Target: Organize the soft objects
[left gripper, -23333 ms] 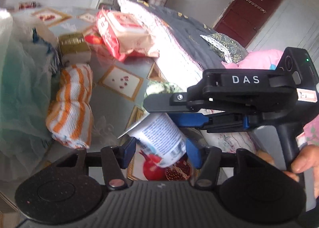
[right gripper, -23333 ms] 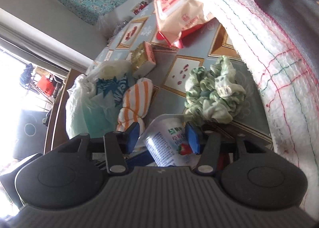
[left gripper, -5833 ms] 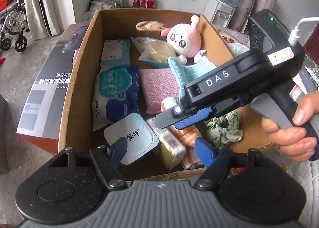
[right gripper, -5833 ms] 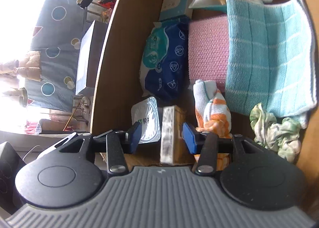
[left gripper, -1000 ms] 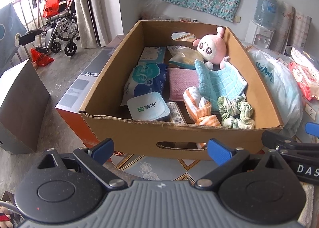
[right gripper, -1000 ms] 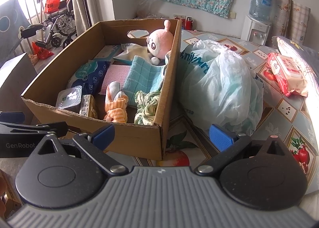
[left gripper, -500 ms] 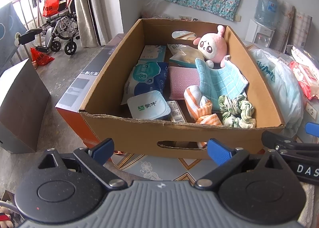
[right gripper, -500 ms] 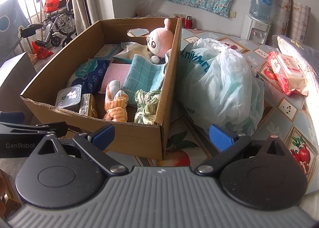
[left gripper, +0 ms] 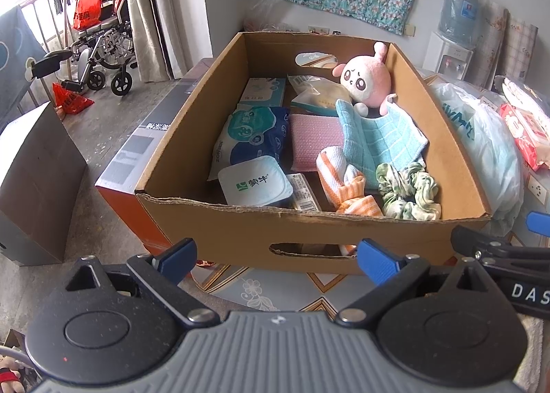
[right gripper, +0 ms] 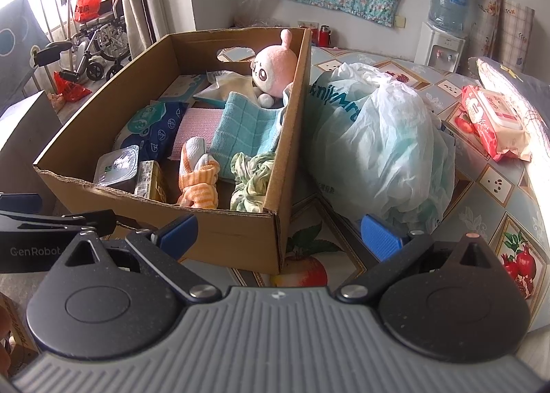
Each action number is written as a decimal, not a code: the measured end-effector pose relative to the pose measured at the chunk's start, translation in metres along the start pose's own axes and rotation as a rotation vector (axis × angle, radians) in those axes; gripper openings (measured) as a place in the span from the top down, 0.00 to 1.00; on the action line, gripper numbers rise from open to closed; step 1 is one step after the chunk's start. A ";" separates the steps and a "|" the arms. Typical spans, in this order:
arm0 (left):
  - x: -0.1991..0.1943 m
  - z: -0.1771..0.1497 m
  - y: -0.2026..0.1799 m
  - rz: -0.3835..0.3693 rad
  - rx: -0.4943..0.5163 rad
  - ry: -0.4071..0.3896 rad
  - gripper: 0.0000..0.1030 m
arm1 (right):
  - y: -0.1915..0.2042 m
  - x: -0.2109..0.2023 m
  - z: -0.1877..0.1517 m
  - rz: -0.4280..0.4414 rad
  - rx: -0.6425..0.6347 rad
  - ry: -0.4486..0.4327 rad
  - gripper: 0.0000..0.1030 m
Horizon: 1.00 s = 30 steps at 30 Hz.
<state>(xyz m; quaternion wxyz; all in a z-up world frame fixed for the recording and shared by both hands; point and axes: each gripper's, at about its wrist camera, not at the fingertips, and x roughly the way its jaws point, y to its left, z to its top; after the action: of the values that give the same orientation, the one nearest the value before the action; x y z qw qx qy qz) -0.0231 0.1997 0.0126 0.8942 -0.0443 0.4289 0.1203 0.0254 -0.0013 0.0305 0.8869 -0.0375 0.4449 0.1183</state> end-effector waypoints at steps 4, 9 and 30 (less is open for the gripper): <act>0.001 -0.001 0.000 0.000 0.000 0.003 0.03 | 0.000 0.001 0.000 0.001 -0.001 0.003 0.01; 0.002 -0.001 0.000 0.000 0.000 0.003 0.03 | 0.000 0.001 0.000 0.001 -0.001 0.003 0.01; 0.002 0.000 0.001 0.000 0.000 0.004 0.03 | 0.002 0.002 0.001 0.001 -0.007 0.005 0.01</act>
<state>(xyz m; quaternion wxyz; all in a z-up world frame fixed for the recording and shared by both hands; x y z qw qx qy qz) -0.0222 0.2011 0.0105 0.8932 -0.0447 0.4309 0.1202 0.0270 0.0014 0.0301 0.8857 -0.0410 0.4467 0.1201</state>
